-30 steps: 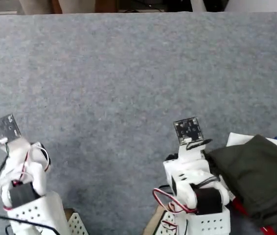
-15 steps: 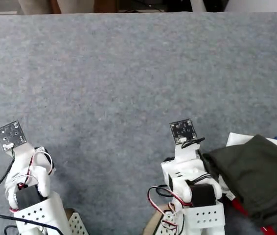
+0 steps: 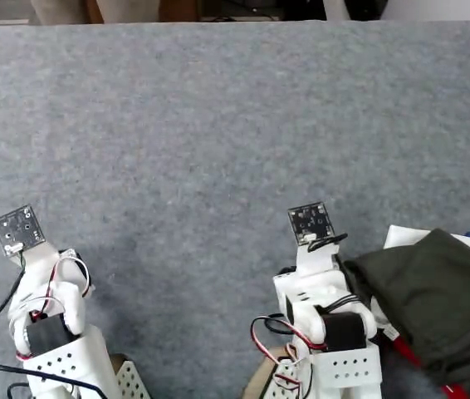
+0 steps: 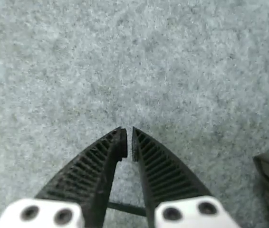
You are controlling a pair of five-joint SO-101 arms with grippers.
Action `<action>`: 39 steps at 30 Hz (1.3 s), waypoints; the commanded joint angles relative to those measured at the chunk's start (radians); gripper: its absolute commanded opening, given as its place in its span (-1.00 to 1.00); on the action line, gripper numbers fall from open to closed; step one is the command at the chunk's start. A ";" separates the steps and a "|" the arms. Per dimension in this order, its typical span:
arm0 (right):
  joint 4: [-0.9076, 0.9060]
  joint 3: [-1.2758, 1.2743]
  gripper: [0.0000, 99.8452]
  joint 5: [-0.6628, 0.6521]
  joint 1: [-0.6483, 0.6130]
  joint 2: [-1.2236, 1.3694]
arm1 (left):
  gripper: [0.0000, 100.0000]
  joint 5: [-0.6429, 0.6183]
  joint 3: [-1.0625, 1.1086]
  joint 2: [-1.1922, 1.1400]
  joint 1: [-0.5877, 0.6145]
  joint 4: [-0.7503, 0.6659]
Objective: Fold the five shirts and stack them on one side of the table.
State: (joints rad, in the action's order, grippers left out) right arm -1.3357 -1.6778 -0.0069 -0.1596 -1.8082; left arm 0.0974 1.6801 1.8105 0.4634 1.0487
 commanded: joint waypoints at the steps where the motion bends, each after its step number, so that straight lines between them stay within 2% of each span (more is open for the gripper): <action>1: 0.014 -0.012 -0.93 -0.003 -0.007 -0.107 | -0.96 -0.005 0.011 0.012 0.005 -0.005; 11: 0.014 -0.012 -0.93 -0.003 -0.007 -0.107 | -0.96 -0.005 0.011 0.012 0.005 0.005; 17: 0.014 -0.012 -0.93 -0.003 -0.007 -0.107 | -0.96 -0.002 0.011 0.012 0.005 0.064; 39: 0.014 -0.012 -0.93 -0.003 -0.007 -0.107 | -0.96 -0.003 0.011 0.012 0.009 0.064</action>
State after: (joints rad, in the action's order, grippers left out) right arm -1.3357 -1.6794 -0.0069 -0.1596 -1.8082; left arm 0.0974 1.6801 1.8105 0.4634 1.1086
